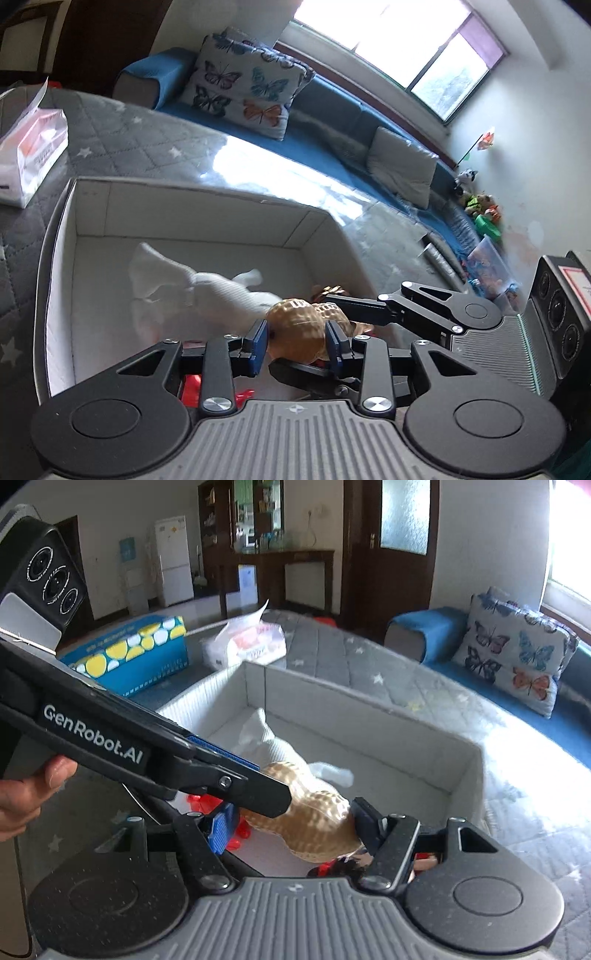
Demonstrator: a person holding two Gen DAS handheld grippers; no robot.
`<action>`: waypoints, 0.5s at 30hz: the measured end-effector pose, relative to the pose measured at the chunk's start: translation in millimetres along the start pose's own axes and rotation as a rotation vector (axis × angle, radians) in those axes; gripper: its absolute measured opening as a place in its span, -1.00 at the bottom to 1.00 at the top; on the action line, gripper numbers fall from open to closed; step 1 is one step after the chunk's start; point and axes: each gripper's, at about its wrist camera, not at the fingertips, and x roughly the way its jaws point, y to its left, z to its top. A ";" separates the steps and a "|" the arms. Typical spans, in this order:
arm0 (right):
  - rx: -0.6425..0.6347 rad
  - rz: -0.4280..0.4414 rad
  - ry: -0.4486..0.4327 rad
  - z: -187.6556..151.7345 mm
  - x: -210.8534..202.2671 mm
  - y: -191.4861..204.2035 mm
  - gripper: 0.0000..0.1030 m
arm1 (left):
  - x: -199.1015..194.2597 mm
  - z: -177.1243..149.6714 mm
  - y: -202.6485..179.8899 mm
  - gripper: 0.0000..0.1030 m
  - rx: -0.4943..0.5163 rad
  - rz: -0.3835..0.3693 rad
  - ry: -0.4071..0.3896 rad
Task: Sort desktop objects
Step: 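Carry the peanut toy into the shoebox with both grippers and release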
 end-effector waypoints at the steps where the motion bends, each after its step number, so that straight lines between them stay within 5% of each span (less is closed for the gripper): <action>1: 0.002 0.004 0.008 -1.0 2.5 -0.2 0.31 | 1.6 -1.1 2.1 -0.30 -0.004 0.002 0.002; 8: 0.034 -0.001 -0.031 -10.7 -21.2 -2.5 0.32 | -10.3 -5.5 -6.4 -0.30 -0.001 0.016 -0.034; 15: 0.052 -0.149 -0.063 -58.5 -103.0 -22.2 0.57 | -19.0 -33.0 -71.5 -0.30 0.108 -0.105 -0.050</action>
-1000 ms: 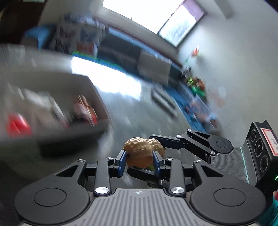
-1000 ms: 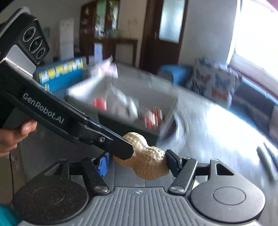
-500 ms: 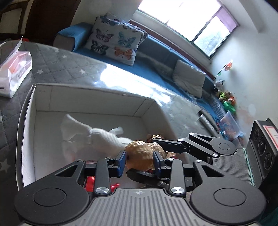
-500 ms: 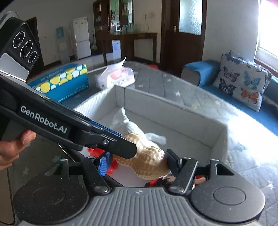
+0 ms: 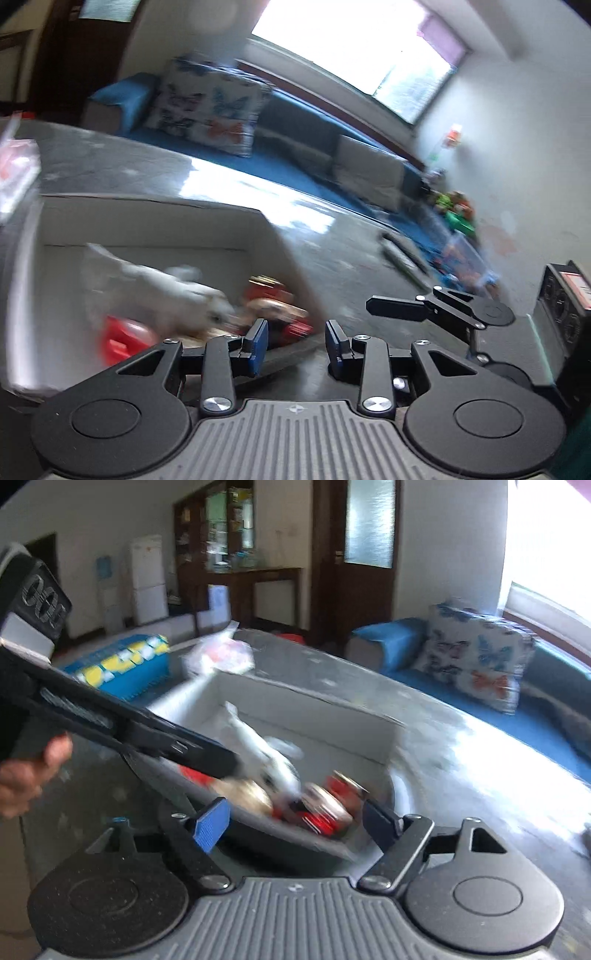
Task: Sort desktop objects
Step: 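Carry the peanut toy into the shoebox with both grippers and release, then grasp the green round figure with both grippers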
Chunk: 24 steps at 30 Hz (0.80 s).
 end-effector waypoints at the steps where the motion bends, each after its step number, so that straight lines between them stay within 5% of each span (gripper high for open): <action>1: 0.009 -0.026 0.009 -9.8 -8.7 -6.8 0.57 | 5.1 -3.6 -9.5 -0.30 0.011 -0.020 0.011; 6: 0.069 -0.129 0.092 -61.7 -29.4 -38.6 0.57 | 46.0 -21.6 -51.6 -0.29 0.058 -0.093 0.101; 11: 0.159 -0.111 0.133 -97.9 -29.3 -56.6 0.57 | 95.9 -34.9 -71.8 -0.29 0.063 -0.115 0.193; 19: 0.208 -0.079 0.132 -112.9 -12.0 -61.9 0.15 | 130.6 -44.5 -72.0 -0.26 0.011 -0.135 0.255; 24: 0.206 -0.079 0.108 -109.9 -13.2 -57.9 0.15 | 113.3 -41.0 -70.7 -0.27 0.007 -0.147 0.222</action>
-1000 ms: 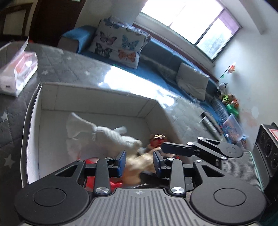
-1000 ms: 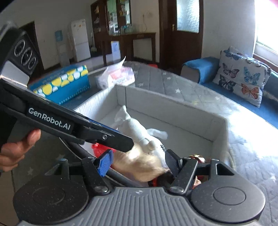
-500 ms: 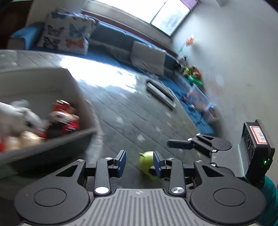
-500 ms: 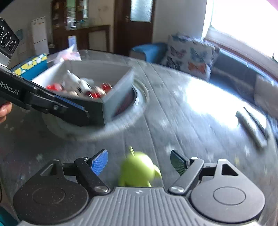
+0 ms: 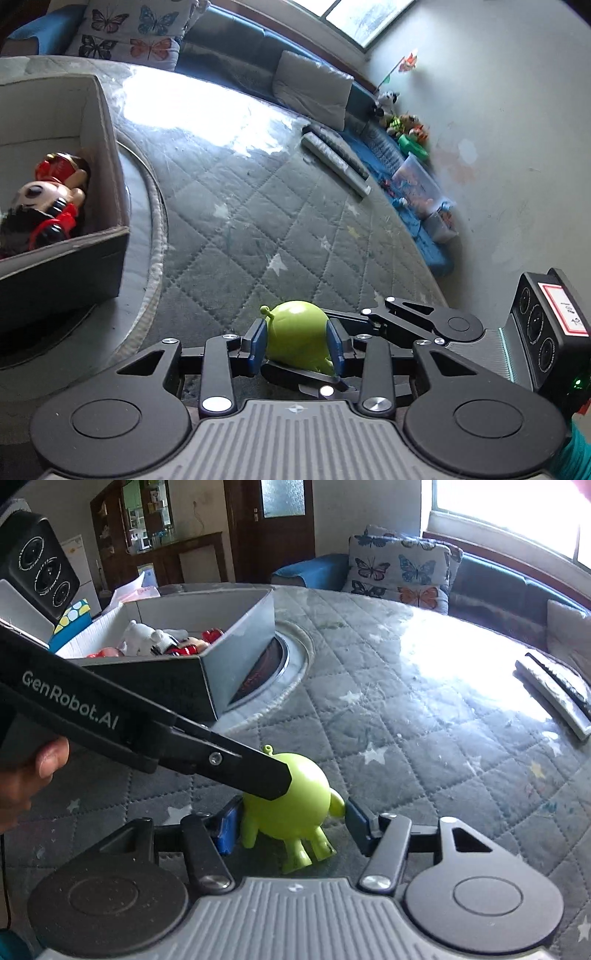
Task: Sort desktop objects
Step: 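Grasp the green round figure with both grippers, then carry the green figure into the shoebox with both grippers and release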
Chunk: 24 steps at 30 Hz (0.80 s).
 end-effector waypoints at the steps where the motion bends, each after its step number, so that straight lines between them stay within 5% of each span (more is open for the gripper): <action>1: -0.007 0.002 -0.015 3.8 -3.2 3.8 0.15 | -7.4 1.2 -0.4 -0.27 -0.002 -0.002 -0.018; 7: -0.115 0.051 -0.135 58.4 -17.0 48.2 0.15 | -85.5 22.9 3.5 -0.26 0.059 0.061 -0.188; 12: -0.194 0.133 -0.174 111.9 13.1 96.5 0.15 | -136.3 45.1 42.2 -0.26 0.046 0.169 -0.261; 17: -0.198 0.184 -0.134 149.5 66.7 130.9 0.15 | -146.5 71.0 94.5 -0.26 -0.016 0.234 -0.249; 24: -0.137 0.170 0.002 175.9 138.1 123.1 0.15 | -100.6 108.6 146.5 -0.26 -0.045 0.253 -0.157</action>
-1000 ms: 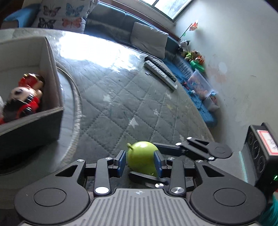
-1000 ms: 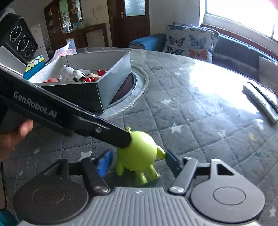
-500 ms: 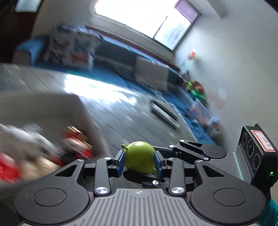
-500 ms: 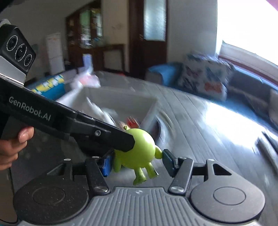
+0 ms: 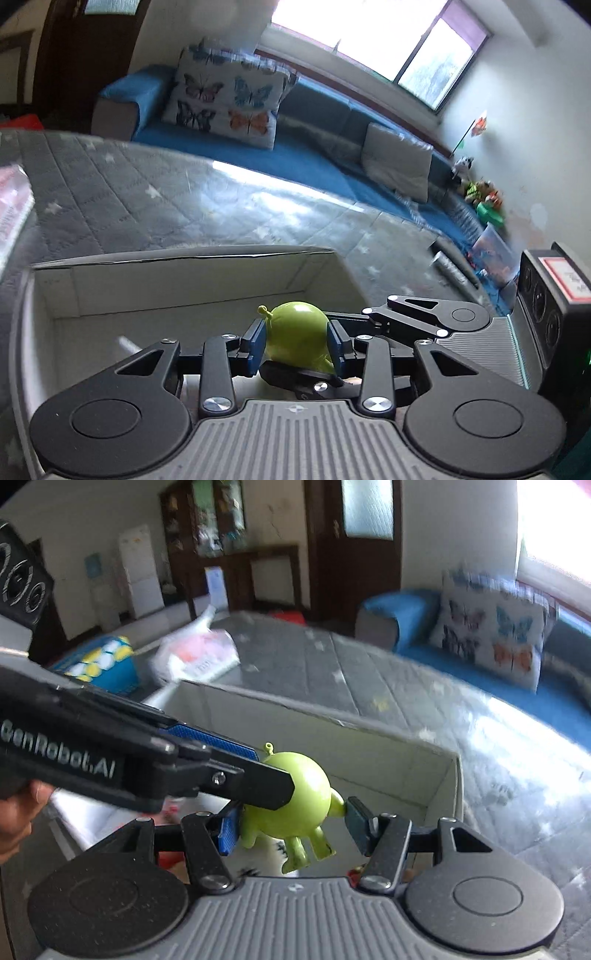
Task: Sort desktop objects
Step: 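Carry the green figure into the shoebox with both grippers and release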
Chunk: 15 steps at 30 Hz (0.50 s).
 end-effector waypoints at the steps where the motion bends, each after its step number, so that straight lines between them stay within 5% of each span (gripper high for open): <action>1: 0.016 0.002 0.024 2.2 8.9 -5.8 0.15 | 8.5 2.5 4.2 -0.26 -0.005 -0.001 0.015; 7: 0.009 -0.011 0.102 4.8 34.7 -13.1 0.16 | 24.9 3.5 18.5 -0.25 -0.020 0.012 0.036; 15: -0.019 -0.066 0.064 1.3 17.2 1.8 0.30 | 5.0 -11.5 2.2 -0.26 0.098 0.210 -0.004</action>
